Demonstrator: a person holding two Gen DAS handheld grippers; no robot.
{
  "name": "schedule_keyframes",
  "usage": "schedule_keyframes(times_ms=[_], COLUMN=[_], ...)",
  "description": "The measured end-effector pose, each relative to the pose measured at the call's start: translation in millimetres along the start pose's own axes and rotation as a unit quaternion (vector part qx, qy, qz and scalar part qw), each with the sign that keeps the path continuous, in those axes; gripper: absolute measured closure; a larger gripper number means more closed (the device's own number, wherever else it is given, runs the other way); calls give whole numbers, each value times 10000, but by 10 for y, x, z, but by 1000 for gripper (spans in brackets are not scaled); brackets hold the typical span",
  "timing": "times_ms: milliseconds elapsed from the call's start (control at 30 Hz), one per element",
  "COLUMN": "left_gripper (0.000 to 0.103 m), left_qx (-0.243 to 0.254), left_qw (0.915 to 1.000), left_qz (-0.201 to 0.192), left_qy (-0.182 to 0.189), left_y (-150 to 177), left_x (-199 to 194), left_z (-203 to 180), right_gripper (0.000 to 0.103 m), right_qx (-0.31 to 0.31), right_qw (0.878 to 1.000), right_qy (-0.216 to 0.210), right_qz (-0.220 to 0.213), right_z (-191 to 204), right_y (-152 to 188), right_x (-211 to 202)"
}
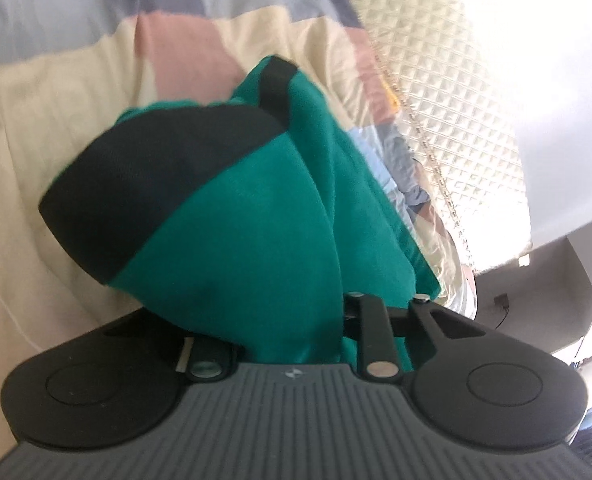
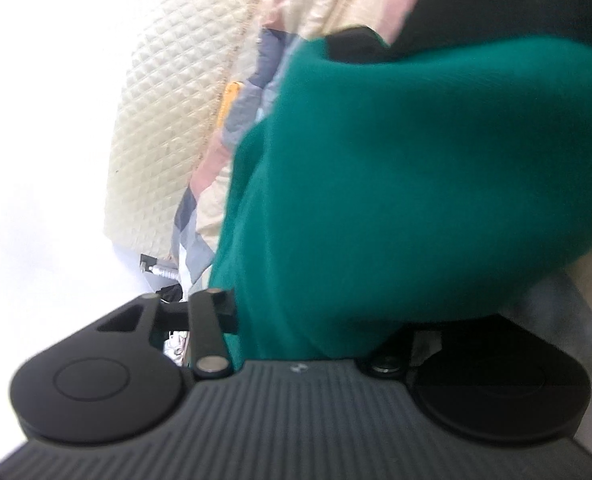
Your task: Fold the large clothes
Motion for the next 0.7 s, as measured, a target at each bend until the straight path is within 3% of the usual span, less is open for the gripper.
schedule_keyframes(times_ms=[700], left_gripper=[77], left_qx=[381], left_qw=[9986], left_qz=[338], left_qy=[-113], left_y=[554], left_x=[-1510], left_z=[-274], right_gripper=[52], right_qx=[-267], right_qw=[9996], right_qy=[-81], right_qz=[25], right_z=[381], right_y=[669], right_x=[-1436])
Point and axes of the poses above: each gripper's, at about its wrist camera, not at the fingertips, and x roughly the way its jaws point, z to its left, y to its underside, the point moved 10 cm from there along x, roughly the way its jaws point, and after that the axes turned 5 degrees about x, right-handed, at the moved point
